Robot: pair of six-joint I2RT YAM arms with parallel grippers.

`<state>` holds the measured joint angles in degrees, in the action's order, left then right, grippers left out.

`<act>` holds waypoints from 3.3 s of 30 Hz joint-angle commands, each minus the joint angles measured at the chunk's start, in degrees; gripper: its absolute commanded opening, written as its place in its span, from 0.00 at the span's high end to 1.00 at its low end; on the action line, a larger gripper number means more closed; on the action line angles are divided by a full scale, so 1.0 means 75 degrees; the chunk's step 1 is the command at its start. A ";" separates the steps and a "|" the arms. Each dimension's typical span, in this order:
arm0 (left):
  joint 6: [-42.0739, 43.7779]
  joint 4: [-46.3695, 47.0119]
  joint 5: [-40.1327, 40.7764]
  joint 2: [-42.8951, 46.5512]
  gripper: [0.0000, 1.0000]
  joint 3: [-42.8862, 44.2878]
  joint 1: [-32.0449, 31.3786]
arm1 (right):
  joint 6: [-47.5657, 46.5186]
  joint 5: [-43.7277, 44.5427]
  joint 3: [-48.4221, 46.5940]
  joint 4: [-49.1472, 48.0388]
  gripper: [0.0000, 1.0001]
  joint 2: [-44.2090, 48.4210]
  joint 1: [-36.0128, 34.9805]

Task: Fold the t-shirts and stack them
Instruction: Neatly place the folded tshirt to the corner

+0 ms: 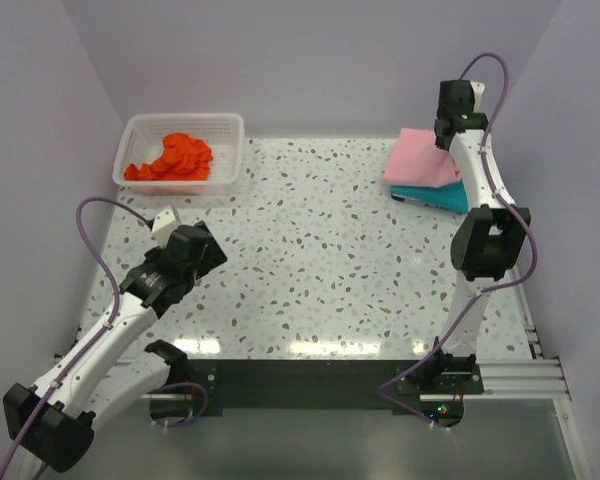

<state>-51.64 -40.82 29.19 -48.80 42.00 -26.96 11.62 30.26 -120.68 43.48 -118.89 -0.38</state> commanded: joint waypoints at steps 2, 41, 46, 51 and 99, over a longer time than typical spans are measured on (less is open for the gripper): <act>0.0053 0.0228 0.0151 0.0014 0.00 0.0119 0.0056 | -0.0271 -0.0074 0.0645 -0.0665 1.00 -0.0003 0.0028; 0.0041 0.0087 0.0292 -0.0303 0.00 0.0271 0.0056 | -0.0986 -0.0390 -0.0245 -0.0677 0.99 -0.1163 0.1129; 0.0030 0.0052 0.0280 -0.0361 0.00 0.0283 0.0056 | -0.1022 -0.0227 -0.0503 -0.0279 0.86 -0.1316 0.1141; 0.0041 0.0052 0.0280 -0.0338 0.00 0.0283 0.0056 | -0.0765 0.0417 -0.0339 -0.0033 0.49 -0.1106 0.1199; -0.0064 -0.0241 0.0620 -0.1181 0.00 0.0787 0.0067 | -0.0048 -0.2980 -0.0526 -0.1907 0.01 -0.2030 0.1223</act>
<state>-51.70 -42.13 31.73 -56.95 45.06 -26.94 12.40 5.21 -121.82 31.22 -133.14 7.51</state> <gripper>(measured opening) 0.997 0.987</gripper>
